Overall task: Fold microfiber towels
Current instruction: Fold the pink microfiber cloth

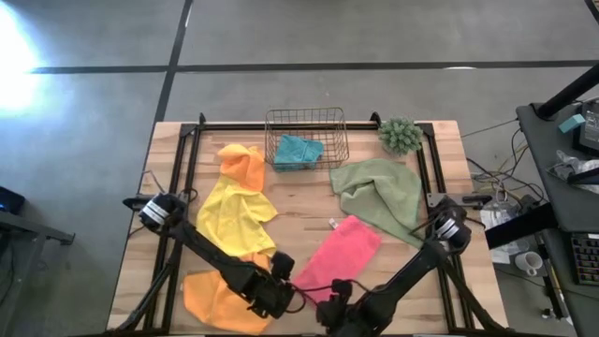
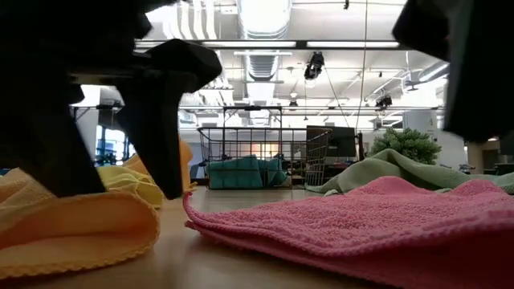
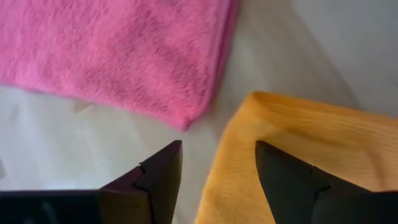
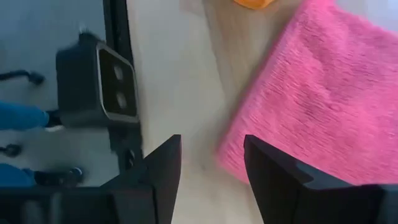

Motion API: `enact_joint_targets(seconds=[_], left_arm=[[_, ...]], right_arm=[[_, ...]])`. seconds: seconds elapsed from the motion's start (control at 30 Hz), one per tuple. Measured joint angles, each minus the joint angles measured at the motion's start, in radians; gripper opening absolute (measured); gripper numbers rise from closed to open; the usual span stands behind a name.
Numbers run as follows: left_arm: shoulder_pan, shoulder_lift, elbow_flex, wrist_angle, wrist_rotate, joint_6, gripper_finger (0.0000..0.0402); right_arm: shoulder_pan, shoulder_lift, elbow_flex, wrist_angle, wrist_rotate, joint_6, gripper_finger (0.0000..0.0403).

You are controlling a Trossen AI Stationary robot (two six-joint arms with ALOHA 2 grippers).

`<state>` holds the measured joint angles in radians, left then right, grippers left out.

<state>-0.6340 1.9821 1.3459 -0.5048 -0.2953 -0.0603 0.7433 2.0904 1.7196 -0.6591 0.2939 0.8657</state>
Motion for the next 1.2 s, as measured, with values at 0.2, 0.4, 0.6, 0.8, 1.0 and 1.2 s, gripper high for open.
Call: enact_joint_targets(seconds=[0.2,0.4,0.6,0.8,1.0,1.2], left_arm=[[-0.013,-0.021,-0.012,0.008,-0.01,0.092,0.0187],[-0.001,-0.013,-0.025,0.078,-0.055,0.139,0.0187],[-0.001,-0.006,-0.028,0.144,-0.06,0.156,0.0187],[0.006,-0.006,-0.046,0.22,-0.072,0.218,0.0187],[0.028,-0.006,-0.084,0.278,-0.072,0.231,0.0187],[0.031,-0.006,-0.118,0.311,-0.038,0.23,0.0187]], right_arm=[[-0.002,0.071,0.118,-0.124,0.046,0.067,0.0157],[-0.002,0.093,0.144,-0.159,0.073,0.08,0.0148],[-0.001,0.094,0.118,-0.17,0.073,0.119,0.0156],[-0.002,0.094,0.109,-0.17,0.073,0.119,0.016],[-0.002,0.096,0.105,-0.164,0.073,0.132,0.0164],[-0.004,0.111,0.103,-0.134,0.072,0.148,0.0171]])
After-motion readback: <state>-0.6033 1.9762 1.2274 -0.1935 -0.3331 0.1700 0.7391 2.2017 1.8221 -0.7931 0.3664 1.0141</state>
